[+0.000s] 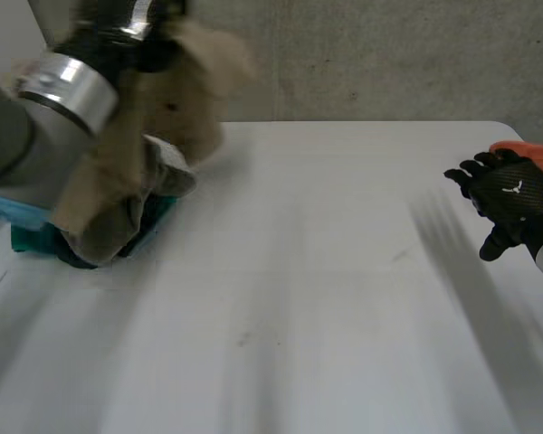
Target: Fold the laundry.
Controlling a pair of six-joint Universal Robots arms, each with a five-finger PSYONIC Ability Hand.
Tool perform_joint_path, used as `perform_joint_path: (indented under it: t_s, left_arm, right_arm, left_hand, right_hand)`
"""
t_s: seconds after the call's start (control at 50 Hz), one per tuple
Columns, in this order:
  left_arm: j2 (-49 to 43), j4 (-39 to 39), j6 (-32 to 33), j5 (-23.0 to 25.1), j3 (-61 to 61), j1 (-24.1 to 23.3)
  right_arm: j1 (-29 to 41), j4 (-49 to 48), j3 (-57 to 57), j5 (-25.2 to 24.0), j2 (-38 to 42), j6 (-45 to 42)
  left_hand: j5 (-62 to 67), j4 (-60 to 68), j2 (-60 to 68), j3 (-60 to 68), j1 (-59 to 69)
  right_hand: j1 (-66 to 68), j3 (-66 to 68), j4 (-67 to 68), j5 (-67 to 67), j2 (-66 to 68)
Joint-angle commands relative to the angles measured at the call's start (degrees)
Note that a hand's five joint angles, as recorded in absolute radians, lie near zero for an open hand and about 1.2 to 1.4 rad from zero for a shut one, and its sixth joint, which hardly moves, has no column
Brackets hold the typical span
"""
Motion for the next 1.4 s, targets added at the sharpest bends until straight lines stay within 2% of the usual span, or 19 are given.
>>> perform_joint_path:
  t_s: [0.02, 0.22, 0.3, 0.48, 0.6, 0.68, 0.78, 0.88, 0.92, 0.94, 1.0, 1.06, 1.1, 1.14, 1.16, 1.2, 1.24, 1.32, 1.4]
  left_arm:
    - [-3.2, 1.2, -4.6, 4.8, -3.8, -15.7]
    - [-18.4, -0.4, -0.7, 4.7, -3.9, -20.2]
    - [-18.3, -3.2, 4.0, 4.7, -5.3, -21.6]
    - [-5.4, -9.3, 5.6, -0.9, -9.2, -21.1]
    - [3.8, -12.7, 4.2, -11.1, -15.8, -21.1]
    - [7.1, -13.4, 0.4, -15.8, -21.3, -21.3]
    - [7.2, -13.7, -7.6, -18.4, -26.3, -20.9]
    - [6.1, -15.9, -16.4, -18.5, -28.0, -19.4]
    - [2.8, -18.2, -19.7, -18.0, -27.7, -18.8]
    - [1.4, -19.0, -20.6, -17.8, -27.4, -18.5]
    - [-2.9, -22.2, -24.1, -15.6, -25.8, -18.8]
    - [-6.0, -24.0, -27.6, -10.3, -24.2, -19.0]
    - [-6.9, -24.4, -29.2, -7.2, -23.3, -19.1]
    - [-7.7, -24.4, -30.7, -4.2, -21.8, -19.1]
    - [-8.1, -24.3, -30.9, -3.9, -21.3, -19.0]
    - [-7.7, -24.1, -30.9, -4.8, -19.9, -18.9]
    - [-7.2, -24.1, -30.9, -6.5, -19.2, -18.8]
    - [-1.4, -22.9, -29.4, -14.0, -16.4, -17.3]
    - [4.8, -22.7, -25.4, -14.5, -13.2, -16.0]
  right_arm:
    - [-0.2, -0.3, 0.0, 1.3, -1.0, 2.0]
    - [0.1, 0.1, 0.1, 1.1, -0.9, 2.5]
    - [0.2, 0.3, 0.0, 1.0, -0.9, 2.5]
    - [0.5, 5.3, -1.9, 1.6, -1.1, 5.0]
    - [0.1, 19.7, -7.6, 1.8, -2.1, 13.6]
    - [0.7, 27.6, -9.0, -2.3, -2.1, 16.4]
    - [1.6, 24.9, -7.7, -7.6, -1.1, 17.0]
    - [7.5, 19.7, -6.9, -7.0, 6.2, 16.5]
    - [8.5, 18.5, -6.9, -6.3, 7.7, 16.5]
    - [9.1, 17.4, -7.1, -5.7, 8.8, 16.4]
    - [9.6, 16.0, -7.1, -4.9, 9.4, 16.3]
    - [9.9, 15.0, -7.1, -4.0, 9.5, 15.8]
    - [9.9, 14.4, -7.1, -3.2, 9.4, 15.4]
    - [9.9, 13.9, -6.9, -2.7, 8.7, 15.2]
    - [10.0, 13.9, -6.9, -2.3, 7.7, 15.0]
    - [10.0, 13.9, -7.0, -1.4, 5.5, 14.9]
    - [9.9, 14.3, -7.2, -0.6, 2.0, 15.0]
    - [9.2, 14.3, -8.6, 0.2, -4.0, 15.2]
    - [9.2, 15.4, -12.4, 1.2, -11.2, 15.2]
  left_hand:
    - [14.8, 11.4, 11.7, 11.9, 15.5]
    - [14.8, 11.4, 11.7, 11.9, 15.5]
    - [-20.6, -24.0, -23.8, -23.5, -19.9]
    - [-47.0, -50.5, -50.2, -50.0, -46.3]
    - [-51.1, -54.5, -54.3, -54.0, -50.4]
    - [-51.6, -55.0, -54.8, -54.5, -50.9]
    - [-52.6, -56.0, -55.8, -55.5, -51.9]
    - [-52.1, -55.5, -55.3, -55.0, -51.4]
    - [-51.9, -55.4, -55.1, -54.9, -51.2]
    - [-51.9, -55.4, -55.1, -54.9, -51.2]
    - [-51.7, -55.2, -54.9, -54.7, -51.1]
    - [-49.9, -53.4, -53.1, -52.8, -49.2]
    - [-48.2, -51.7, -51.4, -51.2, -47.5]
    - [-37.2, -40.6, -40.4, -40.1, -36.5]
    - [-29.5, -32.9, -32.6, -32.4, -28.8]
    - [1.0, -2.5, -2.2, -2.0, 1.7]
    - [14.8, 11.3, 11.6, 11.9, 15.5]
    - [14.8, 11.4, 11.7, 11.9, 15.5]
    - [14.8, 11.4, 11.7, 11.9, 15.5]
  right_hand:
    - [-2.9, -2.4, -2.3, -2.7, -2.3]
    - [-2.9, -2.4, -2.3, -2.7, -2.3]
    - [-2.9, -2.4, -2.3, -2.7, -2.3]
    - [-2.9, -2.4, -2.3, -2.7, -2.3]
    - [-2.9, -2.4, -2.3, -2.7, -2.3]
    - [-2.9, -2.4, -2.3, -2.7, -2.3]
    - [-2.9, -2.4, -2.3, -2.7, -2.3]
    - [0.6, 1.2, 1.3, 0.8, 1.3]
    - [12.6, 13.1, 13.2, 12.8, 13.2]
    - [27.1, 27.7, 27.8, 27.3, 27.8]
    - [42.4, 42.9, 43.0, 42.6, 43.0]
    - [67.0, 67.6, 67.7, 67.2, 67.7]
    - [67.1, 67.6, 67.7, 67.3, 67.7]
    - [67.1, 67.6, 67.7, 67.3, 67.7]
    - [67.1, 67.6, 67.7, 67.3, 67.7]
    - [67.1, 67.6, 67.7, 67.3, 67.7]
    - [67.1, 67.6, 67.7, 67.3, 67.7]
    - [67.1, 67.6, 67.7, 67.3, 67.7]
    - [67.1, 67.6, 67.7, 67.3, 67.7]
